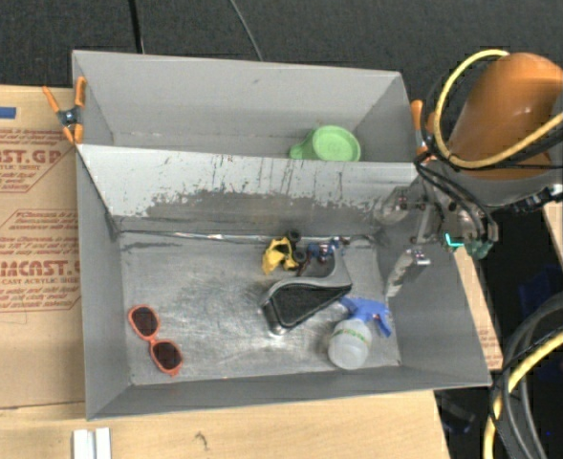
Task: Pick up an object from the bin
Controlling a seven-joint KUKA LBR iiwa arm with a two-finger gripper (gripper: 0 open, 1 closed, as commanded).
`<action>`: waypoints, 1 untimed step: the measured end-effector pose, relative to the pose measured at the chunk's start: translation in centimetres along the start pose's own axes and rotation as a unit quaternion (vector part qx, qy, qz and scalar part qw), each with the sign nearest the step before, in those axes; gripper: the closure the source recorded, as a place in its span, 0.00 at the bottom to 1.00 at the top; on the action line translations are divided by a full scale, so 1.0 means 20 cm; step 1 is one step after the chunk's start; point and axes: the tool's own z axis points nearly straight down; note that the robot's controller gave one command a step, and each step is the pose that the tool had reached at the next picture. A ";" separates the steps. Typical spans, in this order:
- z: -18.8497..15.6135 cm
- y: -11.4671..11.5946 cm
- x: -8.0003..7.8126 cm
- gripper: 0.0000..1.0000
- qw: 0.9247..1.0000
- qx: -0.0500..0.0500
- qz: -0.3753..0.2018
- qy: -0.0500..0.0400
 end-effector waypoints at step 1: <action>-0.02 0.00 -0.01 0.00 1.000 0.001 -0.001 -0.004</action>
Offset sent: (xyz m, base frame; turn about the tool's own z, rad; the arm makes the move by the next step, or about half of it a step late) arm 0.0111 0.0156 -0.0990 0.1532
